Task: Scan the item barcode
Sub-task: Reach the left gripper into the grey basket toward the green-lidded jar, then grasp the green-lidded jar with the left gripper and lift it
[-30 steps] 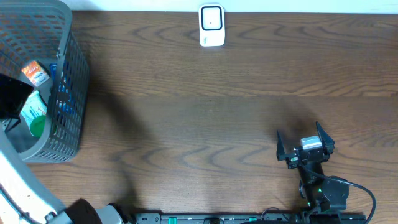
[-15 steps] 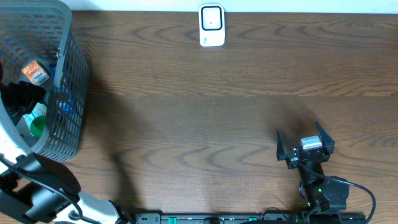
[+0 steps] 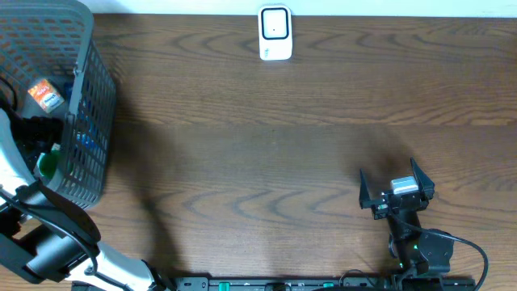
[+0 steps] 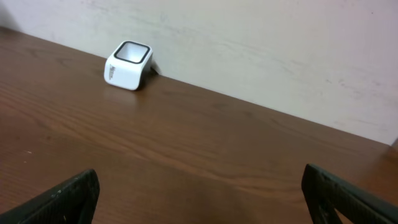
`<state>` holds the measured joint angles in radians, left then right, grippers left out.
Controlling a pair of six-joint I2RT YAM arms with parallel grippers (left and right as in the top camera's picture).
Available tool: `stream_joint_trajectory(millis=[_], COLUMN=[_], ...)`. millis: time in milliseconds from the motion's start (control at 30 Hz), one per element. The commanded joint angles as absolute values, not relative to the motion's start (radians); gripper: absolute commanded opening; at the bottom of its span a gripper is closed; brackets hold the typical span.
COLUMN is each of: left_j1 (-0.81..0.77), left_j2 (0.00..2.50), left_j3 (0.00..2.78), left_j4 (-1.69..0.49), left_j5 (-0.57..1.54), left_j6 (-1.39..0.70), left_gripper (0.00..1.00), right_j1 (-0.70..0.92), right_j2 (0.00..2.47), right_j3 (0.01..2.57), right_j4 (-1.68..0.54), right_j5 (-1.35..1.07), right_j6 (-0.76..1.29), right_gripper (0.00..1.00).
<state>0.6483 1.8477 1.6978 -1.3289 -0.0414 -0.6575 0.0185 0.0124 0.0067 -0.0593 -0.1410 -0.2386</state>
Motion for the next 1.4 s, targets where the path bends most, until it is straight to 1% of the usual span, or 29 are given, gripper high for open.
stream_joint_trajectory(millis=[0, 233, 700, 1367], left_j1=[0.656, 0.656, 0.656, 0.656], left_j2=[1.854, 1.854, 1.861, 1.871], left_j3=[1.634, 1.541, 1.509, 1.322], left_j4=[-1.290, -1.164, -1.102, -0.871], left_j5=[-0.110, -0.109, -0.109, -0.109], left_j6=[-0.693, -0.681, -0.682, -0.662], left_gripper=[0.98, 0.98, 0.98, 0.98], right_j1=[0.015, 0.015, 0.015, 0.015], right_j2=[0.007, 0.007, 0.007, 0.007], right_j3=[0.006, 0.006, 0.006, 0.006], right_j4=[-0.063, -0.063, -0.063, -0.064], right_j5=[-0.140, -0.140, -0.140, -0.140], right_j6=[-0.240, -0.240, -0.240, -0.240], right_gripper=[0.99, 0.99, 0.99, 0.99])
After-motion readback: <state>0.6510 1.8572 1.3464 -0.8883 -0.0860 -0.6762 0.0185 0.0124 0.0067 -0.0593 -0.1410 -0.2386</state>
